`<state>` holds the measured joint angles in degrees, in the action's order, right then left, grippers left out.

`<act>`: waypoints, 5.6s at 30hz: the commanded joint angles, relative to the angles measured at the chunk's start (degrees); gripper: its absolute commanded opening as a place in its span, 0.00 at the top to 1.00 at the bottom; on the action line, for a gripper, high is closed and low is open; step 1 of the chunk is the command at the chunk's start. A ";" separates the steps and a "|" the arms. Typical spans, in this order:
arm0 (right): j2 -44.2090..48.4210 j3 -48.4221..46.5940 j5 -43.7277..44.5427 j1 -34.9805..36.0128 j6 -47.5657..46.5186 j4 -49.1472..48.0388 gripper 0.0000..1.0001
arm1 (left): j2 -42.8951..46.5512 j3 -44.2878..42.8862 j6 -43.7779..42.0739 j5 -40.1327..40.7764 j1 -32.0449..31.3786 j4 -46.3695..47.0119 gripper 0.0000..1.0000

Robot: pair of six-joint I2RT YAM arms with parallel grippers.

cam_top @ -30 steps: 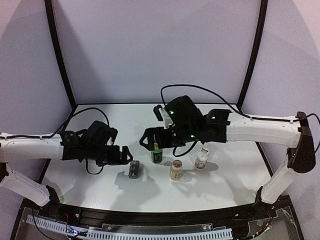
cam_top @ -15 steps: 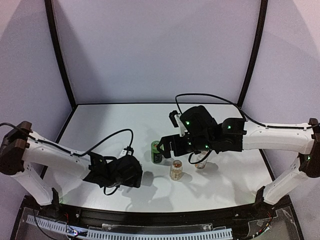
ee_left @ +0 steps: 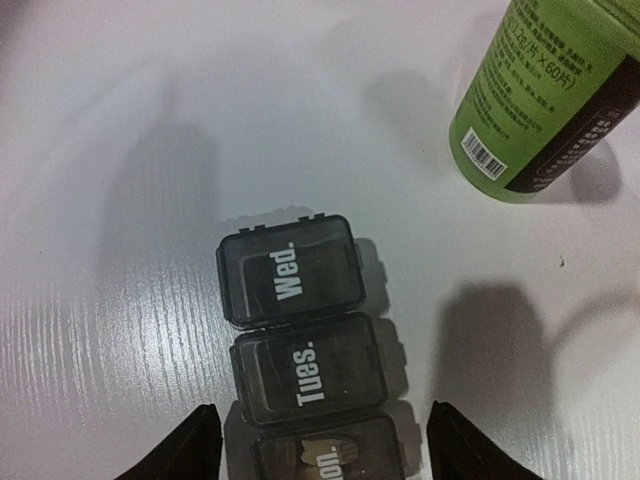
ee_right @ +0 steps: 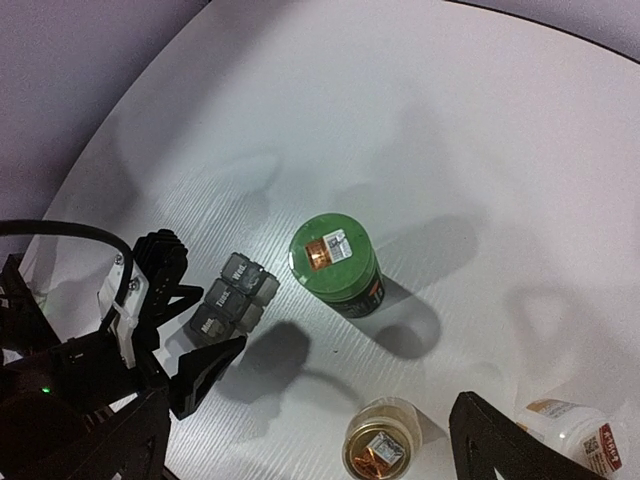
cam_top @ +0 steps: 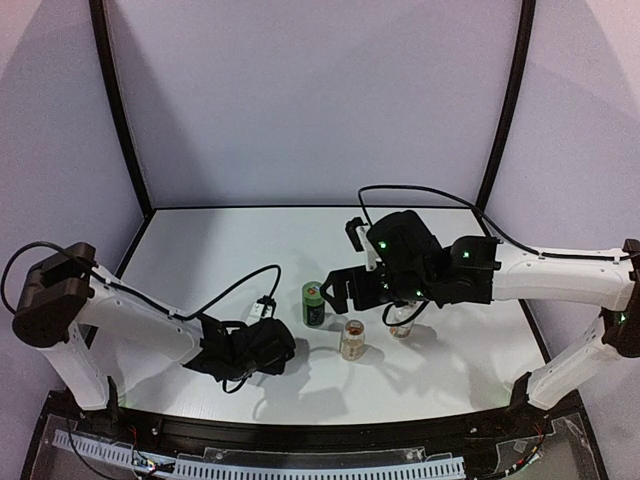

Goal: Sort the pills into containers

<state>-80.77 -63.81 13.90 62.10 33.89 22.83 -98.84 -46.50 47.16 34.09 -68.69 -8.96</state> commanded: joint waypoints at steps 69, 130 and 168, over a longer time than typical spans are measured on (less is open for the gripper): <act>-15.00 -18.56 -49.31 -9.28 24.70 -10.41 0.41 | 38.27 4.17 -41.89 -11.44 -0.22 11.47 0.58; -13.18 -24.76 -49.69 -7.39 10.17 8.03 1.00 | 28.39 -13.67 -35.81 -19.92 -0.20 -8.37 0.04; -18.24 -31.93 -53.69 -5.59 -14.34 24.86 1.00 | 29.25 -11.81 -26.16 -35.92 -0.13 -7.04 0.58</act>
<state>-98.44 -95.48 -36.19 55.48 29.71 44.17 -71.46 -59.53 19.35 7.10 -68.78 -18.45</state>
